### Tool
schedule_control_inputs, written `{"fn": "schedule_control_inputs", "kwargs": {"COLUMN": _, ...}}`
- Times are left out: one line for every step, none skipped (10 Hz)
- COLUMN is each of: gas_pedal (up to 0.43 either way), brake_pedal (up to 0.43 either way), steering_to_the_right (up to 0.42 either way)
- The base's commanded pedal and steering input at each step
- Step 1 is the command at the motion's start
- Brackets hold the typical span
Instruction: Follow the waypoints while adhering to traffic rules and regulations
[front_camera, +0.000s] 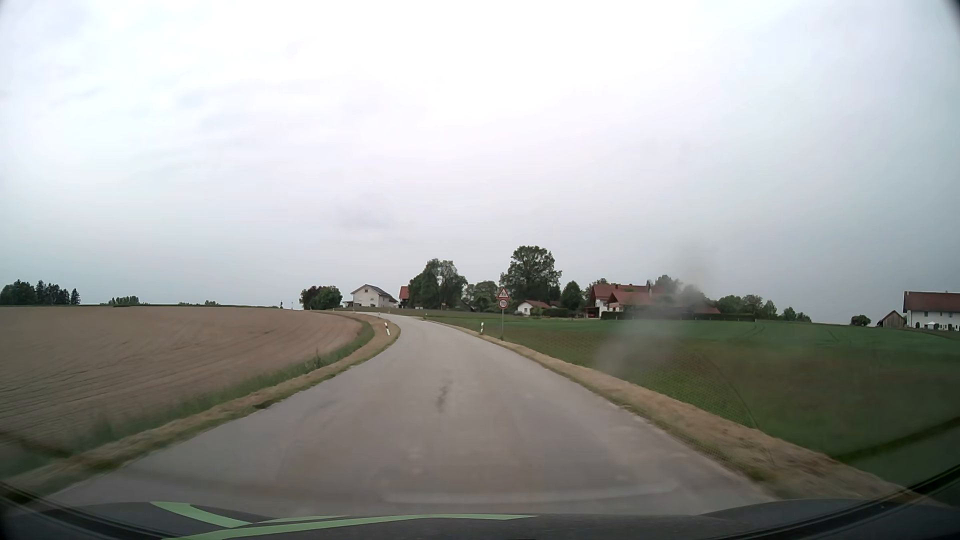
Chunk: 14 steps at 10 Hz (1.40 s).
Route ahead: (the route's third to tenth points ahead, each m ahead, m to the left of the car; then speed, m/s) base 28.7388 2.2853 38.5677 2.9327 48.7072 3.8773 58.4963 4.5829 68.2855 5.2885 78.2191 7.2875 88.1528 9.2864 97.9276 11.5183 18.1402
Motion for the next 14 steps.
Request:
{"fn": "schedule_control_inputs", "kwargs": {"gas_pedal": 0.000, "brake_pedal": 0.000, "steering_to_the_right": -0.009}}
{"fn": "schedule_control_inputs", "kwargs": {"gas_pedal": 0.020, "brake_pedal": 0.000, "steering_to_the_right": -0.009}}
{"fn": "schedule_control_inputs", "kwargs": {"gas_pedal": 0.039, "brake_pedal": 0.000, "steering_to_the_right": -0.009}}
{"fn": "schedule_control_inputs", "kwargs": {"gas_pedal": 0.047, "brake_pedal": 0.000, "steering_to_the_right": -0.009}}
{"fn": "schedule_control_inputs", "kwargs": {"gas_pedal": 0.059, "brake_pedal": 0.000, "steering_to_the_right": -0.009}}
{"fn": "schedule_control_inputs", "kwargs": {"gas_pedal": 0.059, "brake_pedal": 0.000, "steering_to_the_right": -0.009}}
{"fn": "schedule_control_inputs", "kwargs": {"gas_pedal": 0.067, "brake_pedal": 0.000, "steering_to_the_right": -0.010}}
{"fn": "schedule_control_inputs", "kwargs": {"gas_pedal": 0.067, "brake_pedal": 0.000, "steering_to_the_right": -0.009}}
{"fn": "schedule_control_inputs", "kwargs": {"gas_pedal": 0.067, "brake_pedal": 0.000, "steering_to_the_right": -0.010}}
{"fn": "schedule_control_inputs", "kwargs": {"gas_pedal": 0.079, "brake_pedal": 0.000, "steering_to_the_right": -0.010}}
{"fn": "schedule_control_inputs", "kwargs": {"gas_pedal": 0.079, "brake_pedal": 0.000, "steering_to_the_right": -0.010}}
{"fn": "schedule_control_inputs", "kwargs": {"gas_pedal": 0.087, "brake_pedal": 0.000, "steering_to_the_right": -0.010}}
{"fn": "schedule_control_inputs", "kwargs": {"gas_pedal": 0.087, "brake_pedal": 0.000, "steering_to_the_right": -0.010}}
{"fn": "schedule_control_inputs", "kwargs": {"gas_pedal": 0.087, "brake_pedal": 0.000, "steering_to_the_right": -0.010}}
